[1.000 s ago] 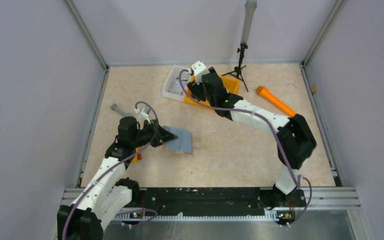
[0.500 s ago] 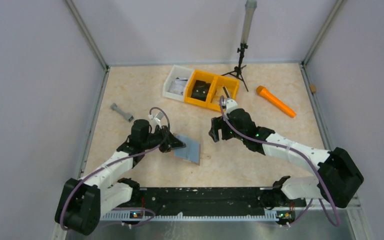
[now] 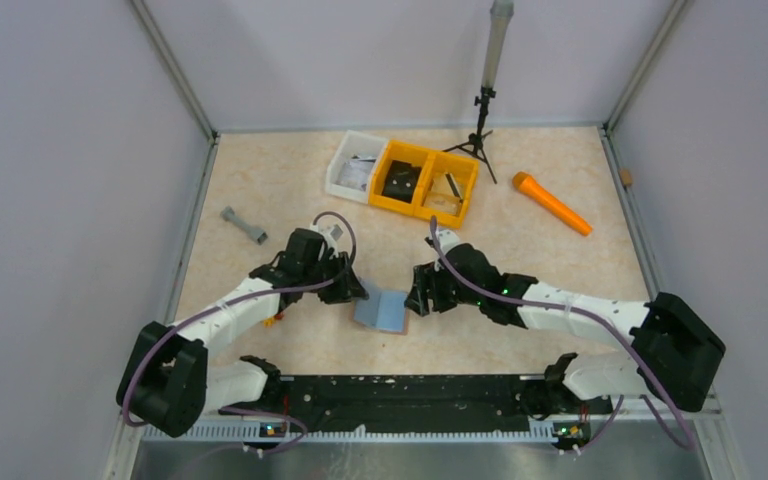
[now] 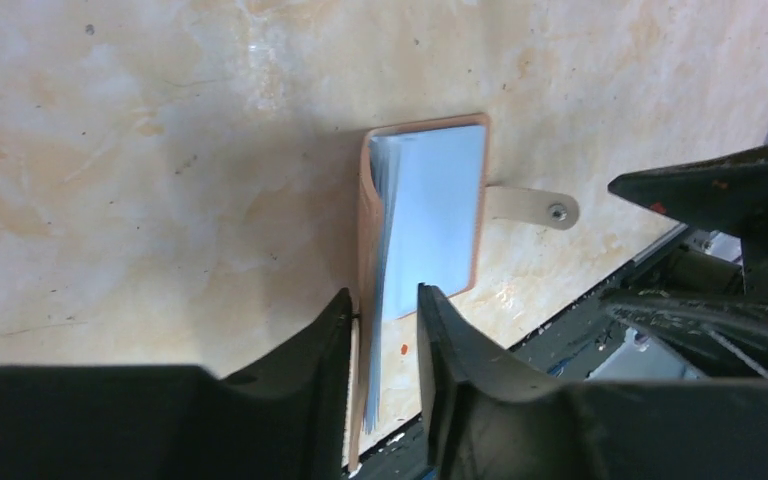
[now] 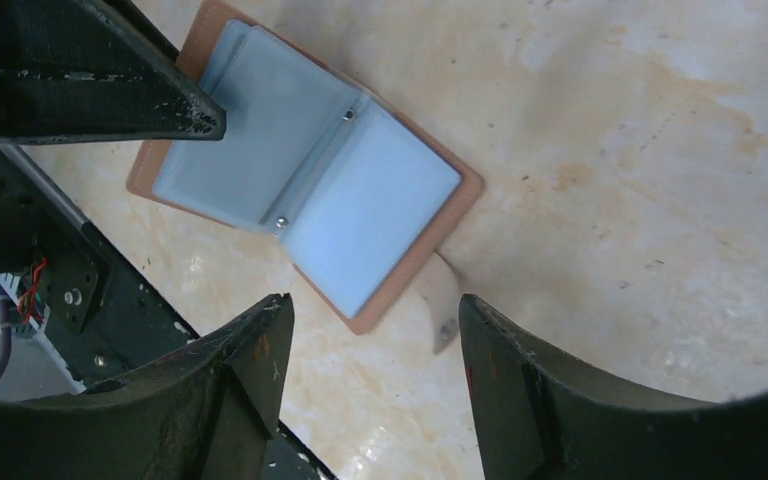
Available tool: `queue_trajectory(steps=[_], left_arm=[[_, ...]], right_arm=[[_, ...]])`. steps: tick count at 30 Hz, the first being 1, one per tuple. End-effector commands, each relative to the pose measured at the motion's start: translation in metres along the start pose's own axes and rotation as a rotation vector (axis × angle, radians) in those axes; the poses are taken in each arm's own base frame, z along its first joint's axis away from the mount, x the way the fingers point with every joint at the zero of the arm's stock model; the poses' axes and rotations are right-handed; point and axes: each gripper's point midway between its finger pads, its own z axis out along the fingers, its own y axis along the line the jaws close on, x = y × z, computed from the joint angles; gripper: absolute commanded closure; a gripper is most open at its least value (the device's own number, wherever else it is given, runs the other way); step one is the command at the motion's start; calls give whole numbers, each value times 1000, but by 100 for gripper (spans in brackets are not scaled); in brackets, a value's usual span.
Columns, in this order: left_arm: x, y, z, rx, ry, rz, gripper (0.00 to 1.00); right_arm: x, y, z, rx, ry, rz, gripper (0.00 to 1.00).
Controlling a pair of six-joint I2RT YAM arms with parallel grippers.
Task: Take the credit cards out of the card holder
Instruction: Remove the credit card from the card holder.
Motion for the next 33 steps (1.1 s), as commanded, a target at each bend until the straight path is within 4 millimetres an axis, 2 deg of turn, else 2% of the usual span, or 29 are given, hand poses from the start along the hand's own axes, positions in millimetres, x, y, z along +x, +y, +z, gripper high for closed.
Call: queue_trajectory(steps=[1,7,14,18,22,25,33], left_arm=[[-4,2,-1,-31,3,57,71],[0,5,3,-35,30,61,76],[0,-9,4,32,36,58,75],[-2,-20,4,92,27,55,75],[-2,-26,4,127,25,51,78],[-1,-28,7,134,31,44,79],[10,-34,22,131,77,57,88]], right_arm=[[-16,35,13,-86,-30,11,39],[-9,38,24,-85,-1,19,44],[12,12,40,42,77,-6,63],[25,-12,43,174,121,-52,64],[39,-18,50,203,169,-73,66],[48,-21,56,213,195,-77,71],[69,-29,60,219,227,-68,71]])
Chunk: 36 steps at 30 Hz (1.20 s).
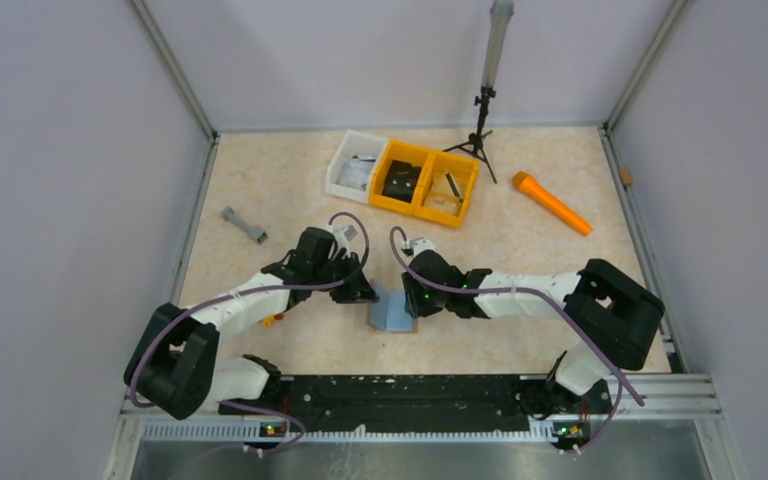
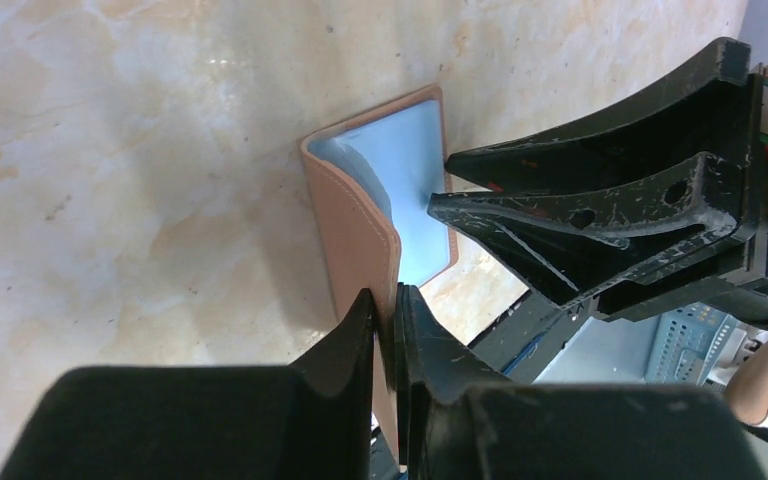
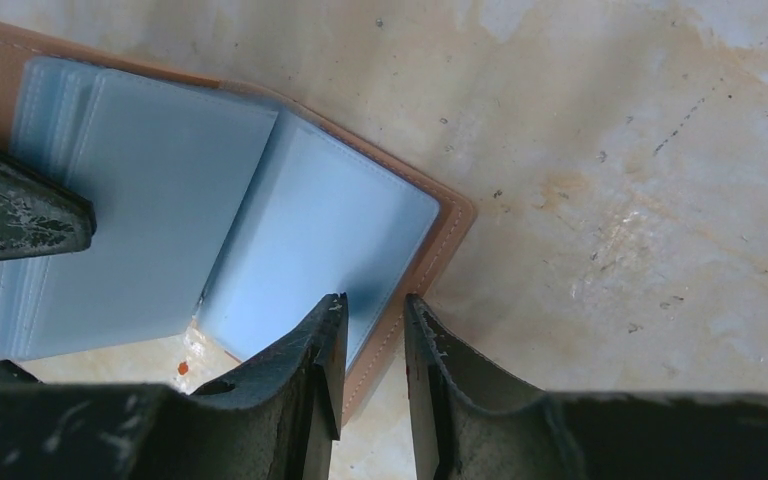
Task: Take the credit cards out of the card holder
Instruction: Remove the credit card from the card holder.
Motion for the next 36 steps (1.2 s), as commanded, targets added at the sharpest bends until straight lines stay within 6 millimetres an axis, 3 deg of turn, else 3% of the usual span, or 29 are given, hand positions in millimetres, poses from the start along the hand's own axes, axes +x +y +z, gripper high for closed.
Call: queue_trajectory(steps=[1,9,18,24,30,36], left_arm=[[-2,-13,11,36,10,26,89],[8,-20,29,125,57,-2,97],[16,-10,41,130,86,-33,100],[8,-10,31,69,61,4,98],[0,-9,9,-20,26,52,94],[4,3,2,-86,34,63,92]], right_arm=[[29,-9,11,28,63,-15,71],[29,-4,11,2,58,-4,71],[26,0,10,-19,47,5,72],[20,2,4,-22,31,5,72],[11,1,-4,-14,4,-5,72],[-2,23,-16,-132,-50,16,72]])
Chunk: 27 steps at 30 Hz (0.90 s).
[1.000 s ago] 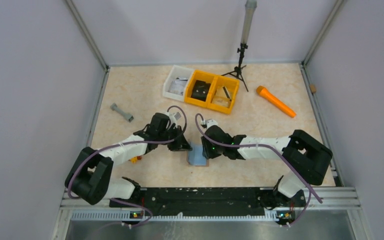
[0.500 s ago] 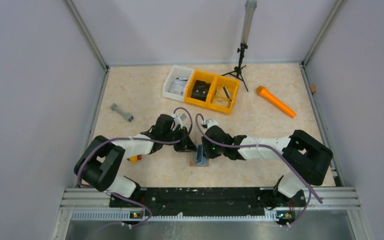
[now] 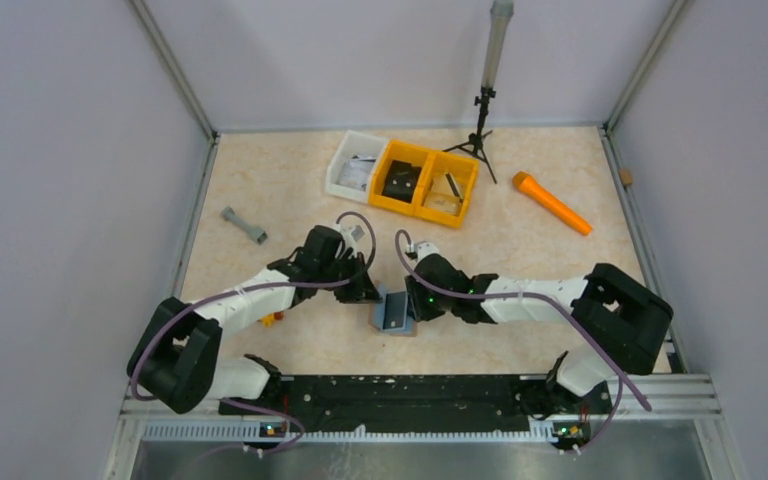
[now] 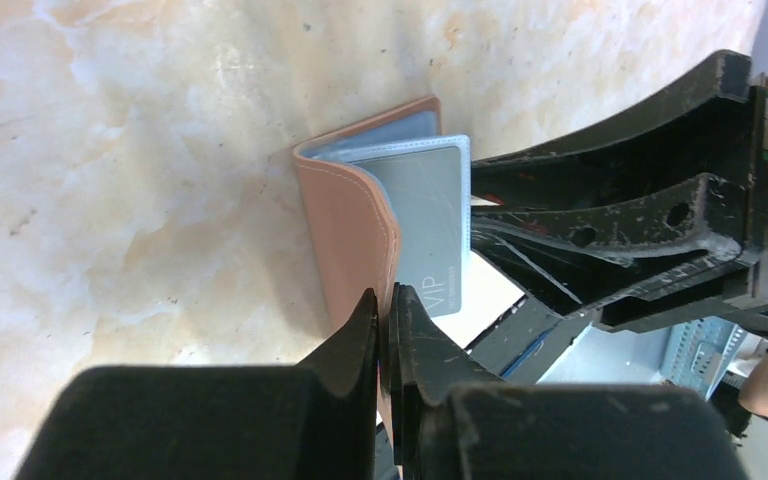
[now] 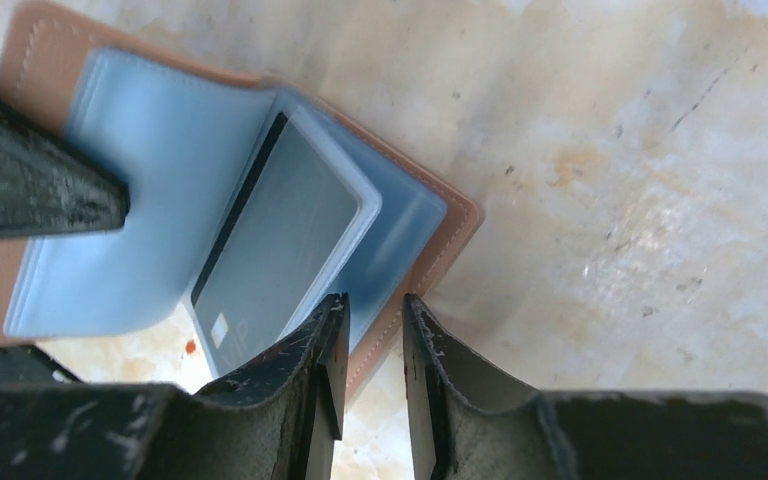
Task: Take the credit cards out of the card holder
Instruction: Remove the credit card from the card holder.
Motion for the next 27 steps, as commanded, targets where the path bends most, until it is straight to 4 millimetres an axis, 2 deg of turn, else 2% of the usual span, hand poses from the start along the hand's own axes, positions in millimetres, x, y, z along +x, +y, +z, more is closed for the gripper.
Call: queue_trajectory(steps=[1,8,13,16,23,27], left_arm=[[4,16,-7,-99,13,27,92],[12,39,-3,-187,39,30,91],[16,47,1,-205,62,24,92],[15,43,0,-186,57,22,92],[9,30,-6,-114,17,7,92],[9,23,-8,-75,4,-3,93]], right_arm=[[-8,27,-13,-128,-43,17,72],[-19,62,-21,-298,-56,45,73],[-21,70,-20,-328,-49,52,73],[-19,65,-18,-298,-38,47,73],[-19,37,-28,-148,-33,5,72],[-24,20,-36,-51,-47,-28,57]])
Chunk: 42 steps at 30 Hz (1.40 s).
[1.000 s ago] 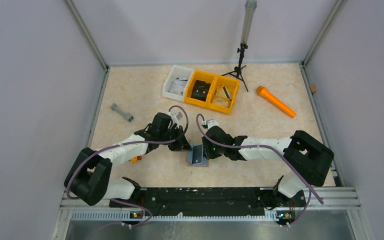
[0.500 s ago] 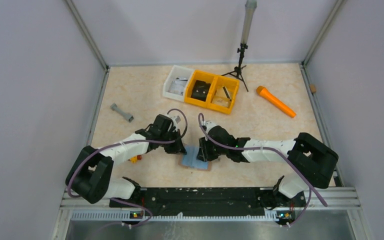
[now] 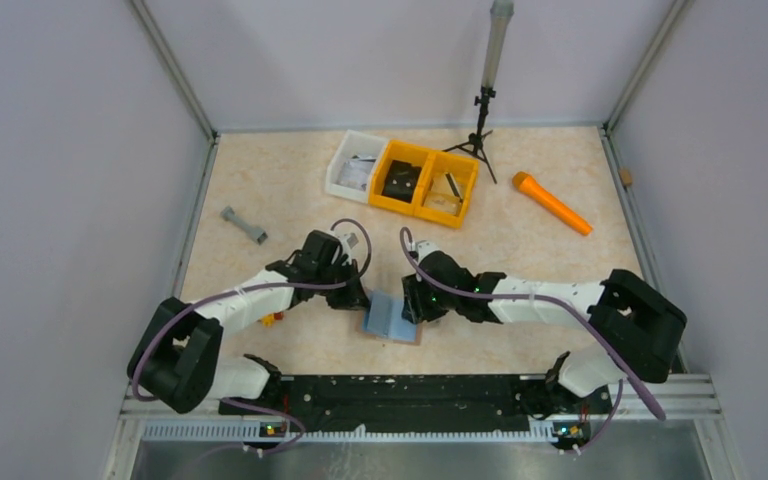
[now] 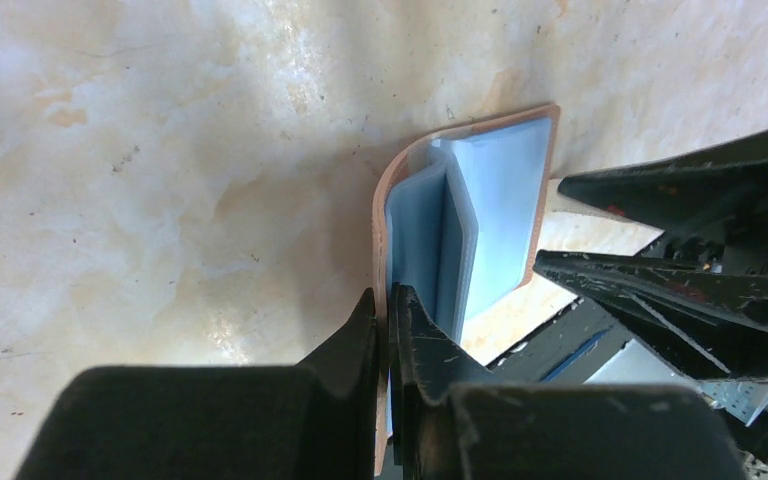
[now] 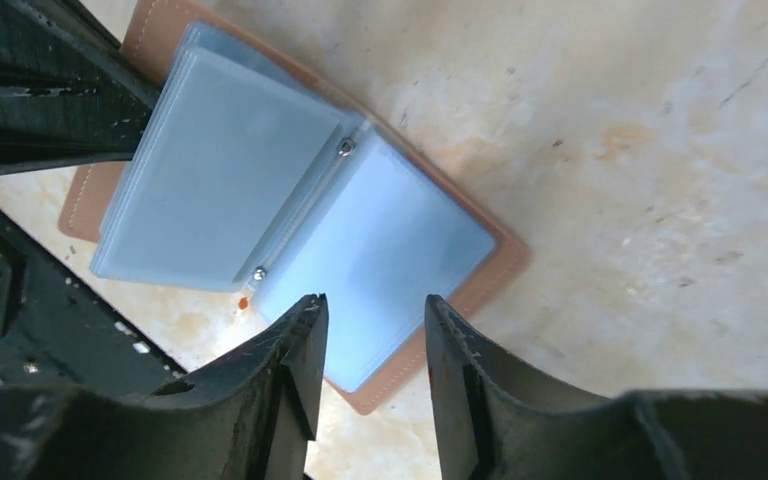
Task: Take the credit cards out of the card holder
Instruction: Remove the credit card from the card holder.
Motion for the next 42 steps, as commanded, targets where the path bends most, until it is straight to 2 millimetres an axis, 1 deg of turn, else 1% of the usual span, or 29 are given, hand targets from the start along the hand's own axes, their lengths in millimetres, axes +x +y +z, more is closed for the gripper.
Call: queue_trajectory(steps=[1,3,5,6,7,8,10,13,15,17,21,24,27,30,34,37,38,40,42], left_arm=[[-4,-11,-6,67,-36,-3,93],[-3,-12,-6,79,-36,-6,93],[-1,-12,-6,87,-34,-14,93],[-1,-12,-6,92,-35,-19,91],[0,-13,-6,97,-36,-26,88],[1,-12,-6,102,-39,-35,84],[1,-10,-7,107,-48,-56,76],[1,-12,-12,164,-59,-83,73],[1,-14,-16,209,-65,-98,74],[2,-15,-17,232,-61,-106,77],[5,-22,-16,301,-53,-110,82],[9,-22,-12,320,-39,-125,86],[10,-21,-10,326,-38,-127,88],[10,-20,-10,323,-39,-123,89],[11,-22,-10,337,-33,-123,89],[11,-27,-12,366,-30,-122,89],[10,-30,-13,383,-29,-120,89],[11,-31,-14,386,-24,-126,89],[10,-25,-13,346,-30,-127,88]], right_arm=[[-29,3,-21,60,-79,-61,54],[-31,8,-24,31,-88,-58,51],[-33,20,-25,-32,-106,-42,47],[-35,28,-26,-74,-120,-29,45],[-35,34,-26,-113,-126,-15,41],[-38,42,-25,-158,-147,-1,39],[-40,54,-22,-231,-165,34,28],[-38,60,-15,-270,-161,62,26],[-37,63,-9,-284,-152,72,26],[-34,65,-4,-292,-141,78,26],[-31,70,5,-305,-129,84,26],[-26,71,12,-301,-109,85,26],[-21,69,20,-283,-92,88,30],[-15,63,27,-258,-78,93,40],[-12,61,29,-256,-80,99,51],[-11,59,31,-246,-73,95,53],[-10,59,32,-244,-70,92,55],[-10,57,33,-228,-65,87,61],[-11,52,31,-202,-68,83,69]])
